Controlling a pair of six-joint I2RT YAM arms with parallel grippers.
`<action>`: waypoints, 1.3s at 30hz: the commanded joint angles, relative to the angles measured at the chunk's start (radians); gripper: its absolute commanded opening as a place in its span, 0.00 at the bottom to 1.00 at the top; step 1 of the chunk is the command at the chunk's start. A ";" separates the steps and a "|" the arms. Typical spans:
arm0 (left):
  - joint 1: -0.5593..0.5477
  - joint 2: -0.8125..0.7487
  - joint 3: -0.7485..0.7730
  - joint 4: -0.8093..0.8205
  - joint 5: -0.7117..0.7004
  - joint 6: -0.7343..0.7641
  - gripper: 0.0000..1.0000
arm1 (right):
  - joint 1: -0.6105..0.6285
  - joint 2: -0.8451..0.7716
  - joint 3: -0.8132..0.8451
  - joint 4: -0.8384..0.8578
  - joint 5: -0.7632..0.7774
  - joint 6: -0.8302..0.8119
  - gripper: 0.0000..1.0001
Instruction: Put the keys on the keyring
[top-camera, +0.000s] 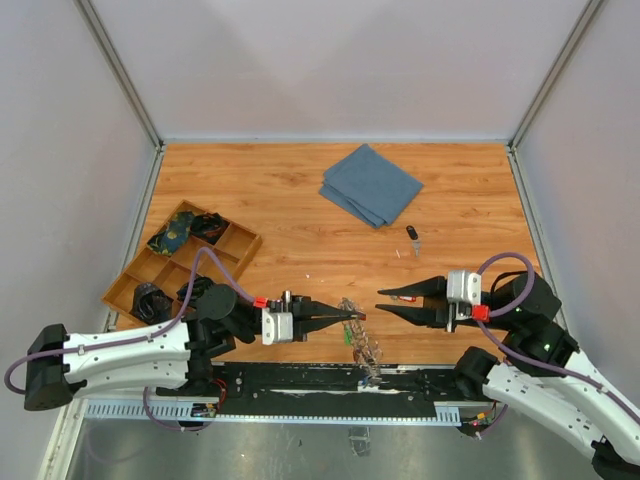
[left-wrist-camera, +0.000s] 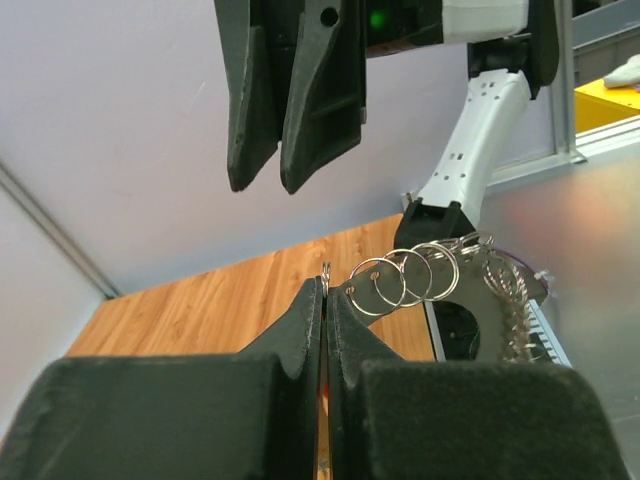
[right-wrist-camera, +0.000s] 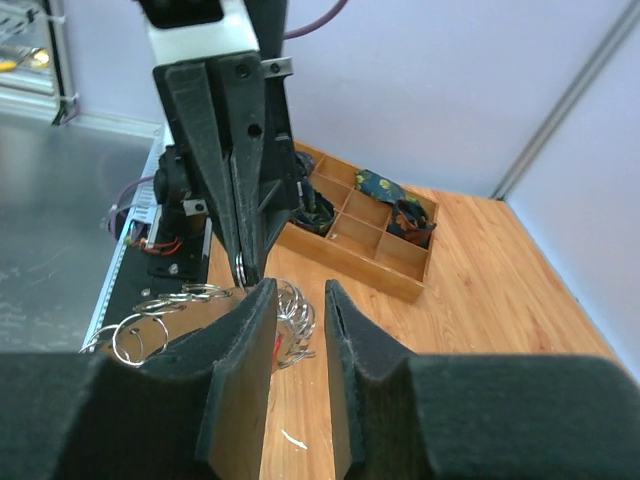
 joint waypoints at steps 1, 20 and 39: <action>0.004 -0.034 -0.017 0.082 0.078 0.085 0.01 | -0.014 -0.035 -0.056 0.096 -0.154 -0.138 0.26; 0.233 0.055 -0.129 0.476 0.262 -0.067 0.00 | 0.015 0.095 -0.144 0.260 -0.097 -0.236 0.25; 0.303 0.090 -0.150 0.638 0.401 -0.194 0.00 | 0.019 0.172 -0.107 0.309 -0.200 -0.188 0.25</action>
